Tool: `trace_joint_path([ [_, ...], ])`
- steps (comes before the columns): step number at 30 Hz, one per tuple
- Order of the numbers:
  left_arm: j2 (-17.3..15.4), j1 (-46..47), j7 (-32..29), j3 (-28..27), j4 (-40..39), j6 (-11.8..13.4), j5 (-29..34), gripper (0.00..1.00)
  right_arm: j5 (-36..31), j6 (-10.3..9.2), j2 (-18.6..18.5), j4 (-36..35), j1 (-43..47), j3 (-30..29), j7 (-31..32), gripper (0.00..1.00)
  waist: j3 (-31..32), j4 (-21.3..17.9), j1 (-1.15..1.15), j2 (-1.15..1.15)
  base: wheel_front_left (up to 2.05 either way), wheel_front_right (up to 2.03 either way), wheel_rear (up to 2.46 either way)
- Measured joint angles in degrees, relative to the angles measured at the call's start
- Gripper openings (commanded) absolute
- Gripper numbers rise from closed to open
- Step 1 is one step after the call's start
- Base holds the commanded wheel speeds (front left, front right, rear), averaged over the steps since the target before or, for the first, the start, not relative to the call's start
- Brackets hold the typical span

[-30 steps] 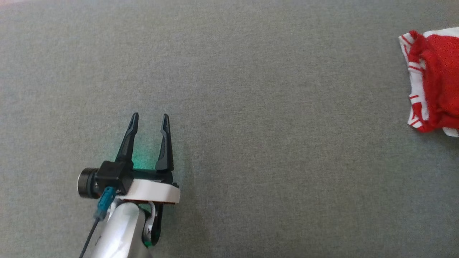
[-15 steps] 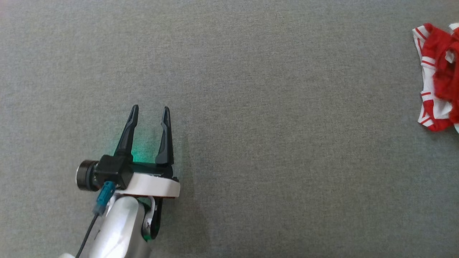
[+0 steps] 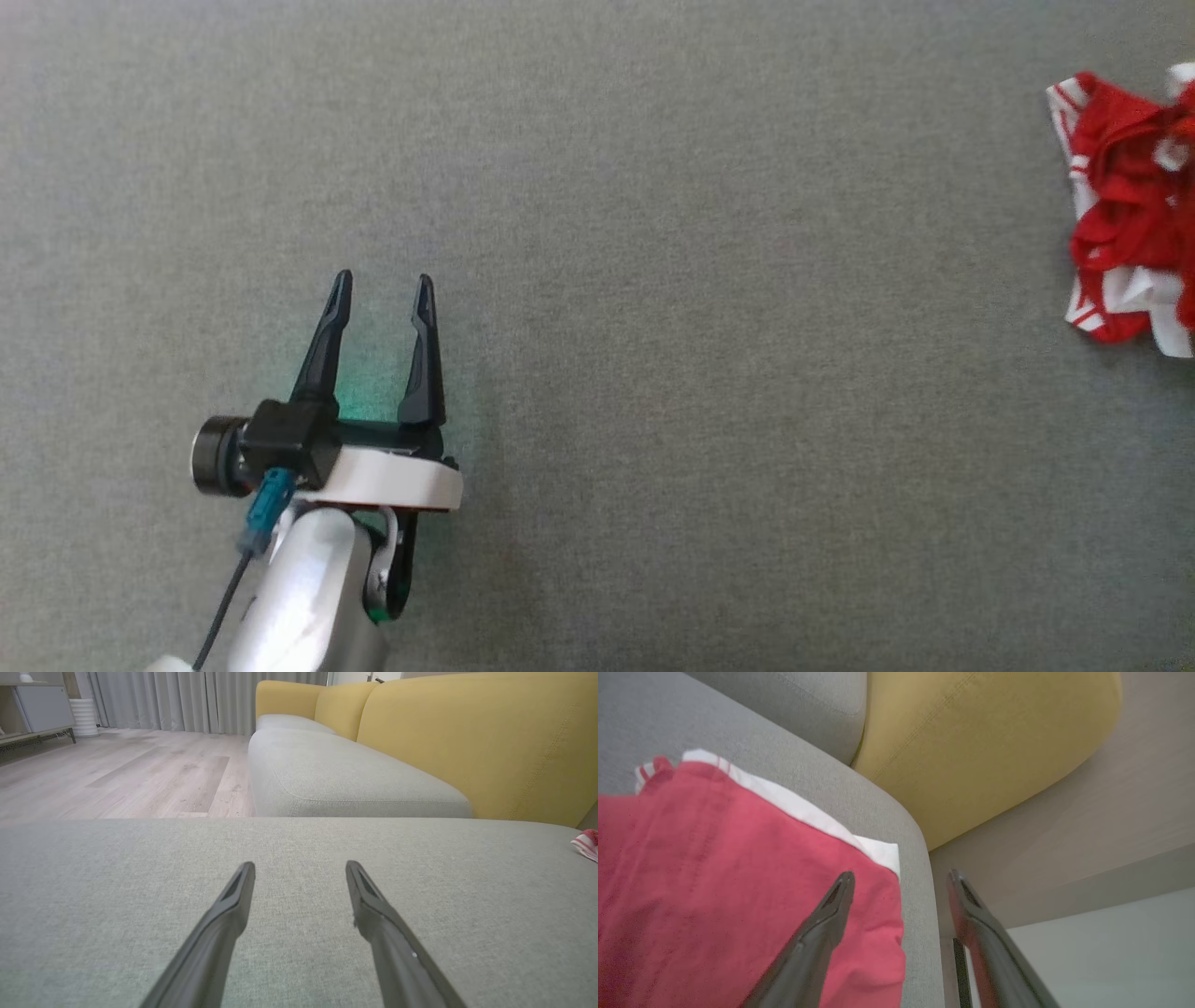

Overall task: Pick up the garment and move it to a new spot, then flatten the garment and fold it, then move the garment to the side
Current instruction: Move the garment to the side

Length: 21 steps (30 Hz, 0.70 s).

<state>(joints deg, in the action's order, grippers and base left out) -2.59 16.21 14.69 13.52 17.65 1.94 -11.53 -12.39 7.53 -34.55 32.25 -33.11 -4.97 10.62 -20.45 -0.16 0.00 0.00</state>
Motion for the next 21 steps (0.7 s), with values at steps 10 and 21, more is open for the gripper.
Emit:
trace_joint_path([
  [10, 0.0, -1.6, 0.0, -1.1, -1.6, 0.2, 0.0, 1.0, 6.9, 0.0, 13.1, -12.0, 0.8, -0.2, -4.4, 1.0, 6.6, -0.8, -0.01, 0.0, 0.0, 0.0, 0.0],
  [21, 0.0, -7.7, 0.0, -2.0, -3.1, -0.2, -0.4, 1.0, 19.1, 0.0, 27.5, -19.2, 7.1, 2.5, -15.4, 1.0, 14.8, -1.3, -0.01, 0.0, 0.0, 0.0, 0.0],
])
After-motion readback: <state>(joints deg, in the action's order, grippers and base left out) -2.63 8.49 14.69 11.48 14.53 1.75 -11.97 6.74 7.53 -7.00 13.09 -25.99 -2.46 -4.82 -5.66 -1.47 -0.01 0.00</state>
